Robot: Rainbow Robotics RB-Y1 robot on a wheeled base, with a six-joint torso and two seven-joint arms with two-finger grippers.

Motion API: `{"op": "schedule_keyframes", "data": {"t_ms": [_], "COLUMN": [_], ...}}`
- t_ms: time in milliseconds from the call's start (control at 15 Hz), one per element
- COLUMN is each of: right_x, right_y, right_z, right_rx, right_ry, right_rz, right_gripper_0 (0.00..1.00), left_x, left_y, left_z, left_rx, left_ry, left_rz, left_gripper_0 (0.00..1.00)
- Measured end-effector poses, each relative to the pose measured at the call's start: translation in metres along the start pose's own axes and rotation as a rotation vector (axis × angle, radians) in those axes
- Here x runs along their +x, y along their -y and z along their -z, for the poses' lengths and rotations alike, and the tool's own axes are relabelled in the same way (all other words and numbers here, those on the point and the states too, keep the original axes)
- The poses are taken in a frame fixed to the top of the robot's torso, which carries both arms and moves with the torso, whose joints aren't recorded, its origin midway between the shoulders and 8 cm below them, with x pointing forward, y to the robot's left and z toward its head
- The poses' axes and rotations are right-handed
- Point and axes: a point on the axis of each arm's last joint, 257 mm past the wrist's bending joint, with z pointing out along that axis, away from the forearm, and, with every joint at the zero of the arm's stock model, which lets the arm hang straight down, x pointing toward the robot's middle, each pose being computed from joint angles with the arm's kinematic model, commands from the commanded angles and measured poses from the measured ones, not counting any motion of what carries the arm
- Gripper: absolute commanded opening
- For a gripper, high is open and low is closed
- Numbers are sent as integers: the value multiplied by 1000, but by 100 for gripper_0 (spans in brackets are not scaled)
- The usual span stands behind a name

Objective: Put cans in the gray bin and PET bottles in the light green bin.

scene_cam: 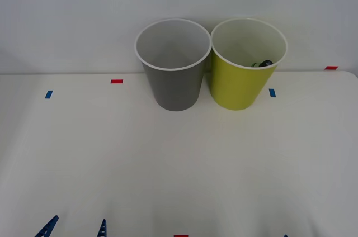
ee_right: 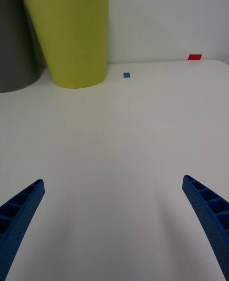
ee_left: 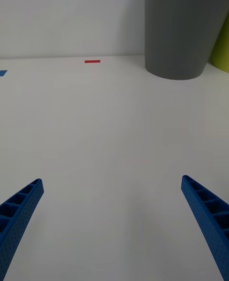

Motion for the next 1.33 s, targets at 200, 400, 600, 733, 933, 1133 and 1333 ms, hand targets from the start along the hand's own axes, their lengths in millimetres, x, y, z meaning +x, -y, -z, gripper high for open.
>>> {"op": "schedule_keyframes", "data": {"t_ms": [200,400,600,733,933,1133,1333], "right_x": [4,4,4,4,4,4,4], "right_y": [2,3,3,3,3,3,3], "right_z": [8,8,8,8,8,8,8], "right_rx": [18,21,21,21,21,21,21], "right_ry": [-19,-20,-20,-20,-20,-20,-20], "right_rz": [-13,-14,-14,-14,-14,-14,-14], "right_gripper_0": [100,100,100,100,100,100,100], "left_x": [0,0,0,0,0,0,0], "left_y": [0,0,0,0,0,0,0], "left_z": [0,0,0,0,0,0,0], "left_rx": [0,0,0,0,0,0,0], "left_ry": [0,0,0,0,0,0,0], "left_rz": [0,0,0,0,0,0,0], "left_gripper_0": [100,100,100,100,100,100,100]}}
